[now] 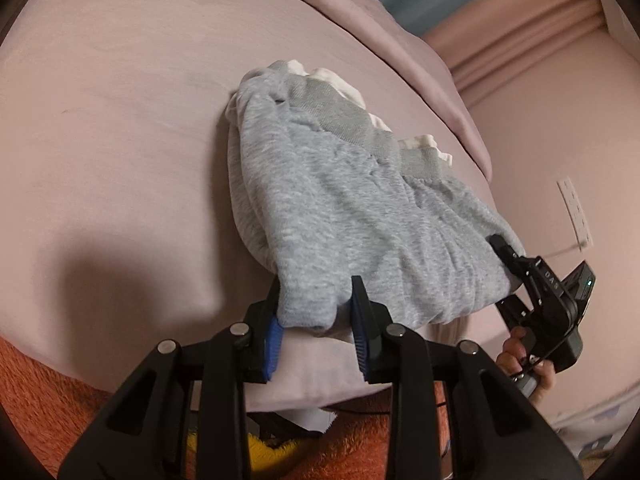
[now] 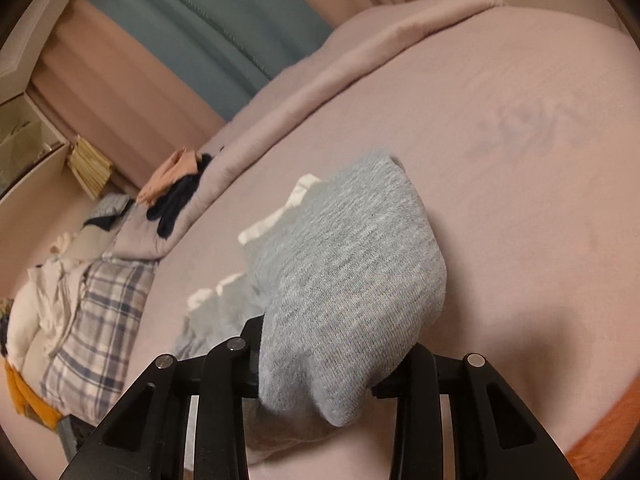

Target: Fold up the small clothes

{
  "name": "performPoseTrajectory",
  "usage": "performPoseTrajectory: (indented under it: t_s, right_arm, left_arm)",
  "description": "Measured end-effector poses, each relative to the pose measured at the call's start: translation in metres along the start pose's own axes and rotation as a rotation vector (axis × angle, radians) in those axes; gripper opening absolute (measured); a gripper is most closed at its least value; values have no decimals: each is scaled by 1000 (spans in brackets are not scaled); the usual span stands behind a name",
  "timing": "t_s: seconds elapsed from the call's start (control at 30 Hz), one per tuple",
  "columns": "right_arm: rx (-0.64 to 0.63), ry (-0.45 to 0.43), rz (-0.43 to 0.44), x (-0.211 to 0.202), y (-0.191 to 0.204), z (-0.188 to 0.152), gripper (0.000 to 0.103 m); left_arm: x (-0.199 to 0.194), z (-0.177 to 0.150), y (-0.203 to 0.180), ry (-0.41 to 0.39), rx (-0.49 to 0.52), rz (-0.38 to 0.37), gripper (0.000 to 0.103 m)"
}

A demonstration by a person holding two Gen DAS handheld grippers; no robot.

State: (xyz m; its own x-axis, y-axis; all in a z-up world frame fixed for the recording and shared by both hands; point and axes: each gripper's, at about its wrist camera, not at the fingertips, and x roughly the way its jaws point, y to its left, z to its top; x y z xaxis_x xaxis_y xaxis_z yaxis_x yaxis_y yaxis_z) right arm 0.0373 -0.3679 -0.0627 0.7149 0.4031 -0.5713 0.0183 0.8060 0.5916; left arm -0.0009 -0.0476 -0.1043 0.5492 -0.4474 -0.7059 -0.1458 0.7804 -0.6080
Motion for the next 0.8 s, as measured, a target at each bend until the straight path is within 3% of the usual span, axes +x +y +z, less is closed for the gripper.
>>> performPoseTrajectory:
  t_s: [0.3,0.4,0.47,0.8]
  right_arm:
    - [-107,-90,-131,-13,19,0,36]
    - [-205,-117,-165,-11,40,-3,36]
    - [-254,-130,-172,-12,50,-3,35]
    - [-601,-175,-241,3,121,-23,35]
  left_arm:
    - [12,3,-4,33,53,76,39]
    - [6,5,0,-5,55,138,41]
    - [-3,8,5,-43,58,185,51]
    - [-16,9,17,-94,26,231,59]
